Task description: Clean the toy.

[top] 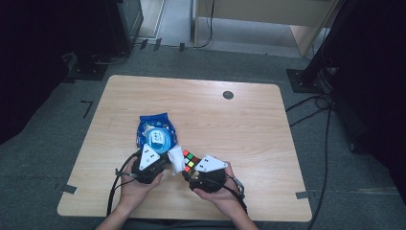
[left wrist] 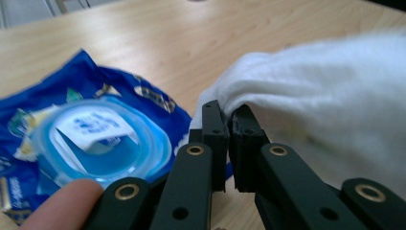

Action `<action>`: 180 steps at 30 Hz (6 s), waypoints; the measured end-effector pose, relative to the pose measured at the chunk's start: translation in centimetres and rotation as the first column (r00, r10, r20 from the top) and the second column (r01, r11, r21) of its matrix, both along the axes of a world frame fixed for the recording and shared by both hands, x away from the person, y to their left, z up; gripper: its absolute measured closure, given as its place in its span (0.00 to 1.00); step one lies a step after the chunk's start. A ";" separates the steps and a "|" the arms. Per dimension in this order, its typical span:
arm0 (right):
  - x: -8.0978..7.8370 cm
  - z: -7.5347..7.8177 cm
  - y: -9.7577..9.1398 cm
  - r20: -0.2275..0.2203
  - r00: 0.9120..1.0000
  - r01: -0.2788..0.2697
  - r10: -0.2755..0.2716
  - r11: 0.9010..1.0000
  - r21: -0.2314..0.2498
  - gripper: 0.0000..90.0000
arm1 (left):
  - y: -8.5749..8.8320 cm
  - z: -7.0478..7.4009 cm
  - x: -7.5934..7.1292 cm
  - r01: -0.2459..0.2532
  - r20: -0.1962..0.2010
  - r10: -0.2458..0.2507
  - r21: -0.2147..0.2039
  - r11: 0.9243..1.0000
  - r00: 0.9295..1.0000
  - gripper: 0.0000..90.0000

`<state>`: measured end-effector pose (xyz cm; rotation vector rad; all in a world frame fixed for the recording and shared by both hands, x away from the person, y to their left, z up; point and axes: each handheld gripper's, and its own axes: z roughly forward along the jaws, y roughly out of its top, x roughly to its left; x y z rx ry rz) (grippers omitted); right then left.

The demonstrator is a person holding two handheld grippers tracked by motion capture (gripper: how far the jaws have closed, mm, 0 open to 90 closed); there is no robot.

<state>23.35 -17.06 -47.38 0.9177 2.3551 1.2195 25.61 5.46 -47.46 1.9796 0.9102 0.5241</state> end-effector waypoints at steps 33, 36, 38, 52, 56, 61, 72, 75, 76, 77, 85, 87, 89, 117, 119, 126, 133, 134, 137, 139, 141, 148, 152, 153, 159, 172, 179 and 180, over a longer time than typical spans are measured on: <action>-0.6 -0.5 1.2 0.000 0.998 -0.058 0.058 0.998 -0.002 0.38 | 0.3 1.9 -2.0 0.097 0.094 -0.087 -0.108 0.989 0.992 0.92; -0.7 -0.4 1.1 0.003 0.998 -0.061 0.061 0.998 -0.005 0.38 | 0.1 1.9 -2.3 0.143 0.116 -0.131 -0.095 0.985 0.984 0.90; -0.7 -0.4 1.2 0.003 0.998 -0.058 0.058 0.998 -0.014 0.38 | -0.3 1.7 -2.4 0.144 0.116 -0.137 -0.052 0.988 0.984 0.90; -1.2 -0.4 1.8 0.031 0.998 -0.044 0.046 0.998 -0.044 0.39 | -1.8 1.9 -4.0 0.288 0.137 -0.277 -0.063 0.956 0.951 0.92; -1.1 -0.3 1.8 0.040 0.999 -0.035 0.037 0.998 -0.043 0.39 | -2.4 2.0 -4.2 0.235 0.159 -0.229 -0.018 0.972 0.960 0.93; -1.3 0.1 1.6 0.065 0.997 -0.036 0.039 0.999 -0.040 0.39 | -1.3 2.0 -3.2 0.231 0.122 -0.221 -0.071 0.970 0.968 0.92; -1.6 1.2 0.5 0.103 0.994 -0.024 0.023 1.000 0.008 0.39 | -0.1 0.8 -1.6 0.155 0.032 -0.153 -0.085 0.984 0.988 0.93; -1.6 1.2 0.1 0.105 0.994 -0.013 0.011 1.000 0.013 0.39 | -0.1 0.4 -1.3 0.143 0.008 -0.142 -0.072 0.987 0.990 0.93; -1.5 1.2 0.0 0.111 0.994 -0.013 0.012 1.000 0.012 0.39 | 0.0 0.3 -1.1 0.140 0.004 -0.140 -0.063 0.988 0.990 0.93; -1.5 1.2 -0.1 0.108 0.994 -0.012 0.010 1.000 0.017 0.39 | 0.0 0.2 -1.0 0.133 -0.002 -0.134 -0.056 0.989 0.991 0.93; -1.3 1.5 -0.8 0.116 0.993 0.017 -0.023 0.999 0.048 0.39 | 0.5 -1.0 -0.1 0.073 -0.046 -0.073 -0.014 0.997 0.996 0.88; -1.2 1.6 -1.1 0.117 0.993 0.030 -0.036 0.998 0.055 0.39 | 0.6 -1.1 0.1 0.048 -0.045 -0.048 -0.009 0.999 0.998 0.84; -1.1 1.6 -1.3 0.118 0.992 0.045 -0.052 0.997 0.065 0.39 | 0.7 -1.1 0.2 0.018 -0.041 -0.018 0.002 1.000 0.999 0.77; -1.3 3.0 -0.7 0.088 0.990 0.090 -0.109 0.976 0.197 0.39 | -2.3 -0.5 -2.6 0.169 0.121 -0.185 0.128 0.977 0.975 0.19; -1.4 3.1 -0.3 0.076 0.992 0.087 -0.104 0.976 0.201 0.39 | -2.6 -0.4 -3.0 0.179 0.159 -0.201 0.143 0.974 0.967 0.18; -1.2 2.9 0.8 -0.020 0.997 0.083 -0.080 0.972 0.218 0.39 | -2.8 -0.1 -3.9 0.190 0.264 -0.220 0.135 0.972 0.939 0.22; -0.8 2.8 1.1 -0.116 0.990 0.107 -0.078 0.957 0.268 0.39 | -2.5 -0.6 -3.9 0.186 0.287 -0.222 0.149 0.971 0.932 0.29; -0.7 2.7 1.1 -0.127 0.989 0.111 -0.078 0.954 0.280 0.39 | -2.5 -0.5 -4.0 0.183 0.291 -0.222 0.154 0.971 0.930 0.31; -0.3 2.6 1.0 -0.149 0.986 0.119 -0.077 0.946 0.301 0.38 | -2.5 -0.6 -3.9 0.192 0.271 -0.226 0.145 0.971 0.936 0.33; -0.1 2.6 0.9 -0.163 0.984 0.124 -0.075 0.941 0.316 0.38 | -2.4 -0.7 -3.9 0.203 0.256 -0.232 0.135 0.970 0.938 0.38; 0.0 2.4 0.9 -0.170 0.983 0.122 -0.070 0.940 0.318 0.38 | -2.3 -0.7 -3.8 0.207 0.242 -0.233 0.126 0.970 0.942 0.38; -0.1 3.0 -0.1 -0.121 0.992 0.083 -0.038 0.914 0.397 0.38 | -0.7 -0.2 -2.6 0.153 0.211 -0.166 0.077 0.985 0.963 0.38; -0.2 2.9 -0.9 -0.047 0.997 0.078 -0.064 0.890 0.448 0.36 | 1.9 0.4 -1.1 0.083 0.174 -0.084 0.012 0.996 0.981 0.38; 0.0 2.5 -0.9 -0.045 0.997 0.083 -0.070 0.893 0.443 0.42 | 2.5 0.6 -0.8 0.068 0.164 -0.066 -0.005 0.998 0.984 0.38; 1.7 -1.2 1.2 -0.179 0.981 0.129 -0.079 0.948 0.290 0.57 | 3.9 1.0 -0.2 0.029 0.144 -0.022 -0.048 0.998 0.989 0.38; 2.8 -2.8 0.2 -0.159 0.962 0.243 -0.224 0.964 0.112 1.00 | 2.5 0.5 -0.8 0.081 0.128 -0.076 -0.037 0.996 0.989 0.38; 1.6 0.6 -3.3 0.037 0.962 0.255 -0.270 0.940 0.226 1.00 | 1.6 0.1 -1.1 0.150 0.107 -0.146 -0.030 0.988 0.983 0.38; 1.4 1.0 -3.7 0.063 0.963 0.241 -0.263 0.940 0.242 1.00 | 1.4 0.1 -1.2 0.157 0.100 -0.154 -0.026 0.987 0.983 0.38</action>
